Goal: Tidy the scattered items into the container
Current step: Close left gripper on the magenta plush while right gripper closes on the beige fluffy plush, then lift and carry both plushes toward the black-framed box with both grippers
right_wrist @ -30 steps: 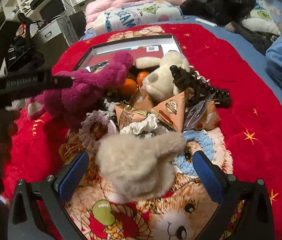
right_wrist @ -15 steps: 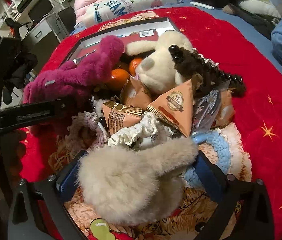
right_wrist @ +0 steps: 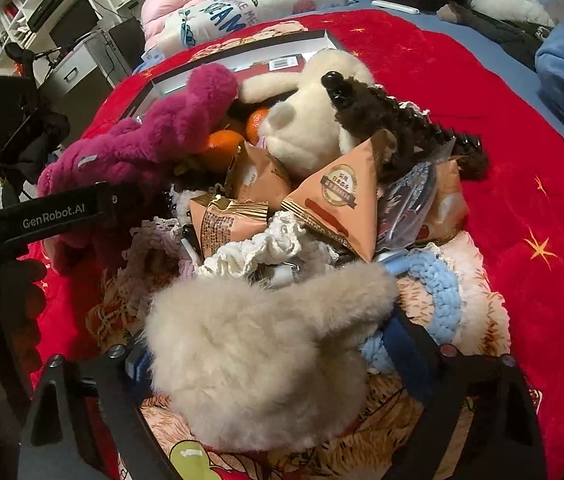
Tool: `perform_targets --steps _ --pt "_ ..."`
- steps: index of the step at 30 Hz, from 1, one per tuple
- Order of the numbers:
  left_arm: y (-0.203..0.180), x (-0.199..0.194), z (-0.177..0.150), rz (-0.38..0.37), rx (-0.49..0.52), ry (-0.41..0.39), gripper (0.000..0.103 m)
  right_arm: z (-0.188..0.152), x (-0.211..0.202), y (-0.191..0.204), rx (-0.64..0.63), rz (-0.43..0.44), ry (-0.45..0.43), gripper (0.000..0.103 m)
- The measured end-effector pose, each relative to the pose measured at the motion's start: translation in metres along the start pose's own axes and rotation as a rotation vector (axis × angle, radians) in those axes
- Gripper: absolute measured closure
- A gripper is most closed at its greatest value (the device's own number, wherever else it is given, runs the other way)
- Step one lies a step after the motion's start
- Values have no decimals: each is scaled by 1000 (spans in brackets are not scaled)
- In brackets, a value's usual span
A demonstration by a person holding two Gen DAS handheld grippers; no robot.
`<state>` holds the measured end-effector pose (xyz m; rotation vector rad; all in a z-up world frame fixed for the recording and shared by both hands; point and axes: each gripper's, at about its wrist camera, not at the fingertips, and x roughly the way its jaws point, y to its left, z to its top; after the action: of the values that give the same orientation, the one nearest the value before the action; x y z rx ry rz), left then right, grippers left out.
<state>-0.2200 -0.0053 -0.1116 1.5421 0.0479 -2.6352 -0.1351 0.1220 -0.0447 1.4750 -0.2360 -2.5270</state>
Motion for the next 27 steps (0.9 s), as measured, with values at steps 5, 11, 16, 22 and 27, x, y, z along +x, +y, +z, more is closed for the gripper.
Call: perform_targets --steps 5,11,16,22,27 --pt "1 -4 -2 11 -15 -9 15 0 0 -1 -3 -15 -10 24" --pt "5 -11 -5 -6 -46 -12 30 -4 -13 -11 30 -8 -30 50" --pt "9 -20 -9 -29 -65 -18 34 -2 -12 -11 31 -49 -25 77" --pt "10 -33 -14 -48 -71 -32 35 -3 -16 -19 66 -16 -15 77" --pt "10 -45 -18 -41 -65 -55 35 -6 -23 -24 73 -13 -21 80"
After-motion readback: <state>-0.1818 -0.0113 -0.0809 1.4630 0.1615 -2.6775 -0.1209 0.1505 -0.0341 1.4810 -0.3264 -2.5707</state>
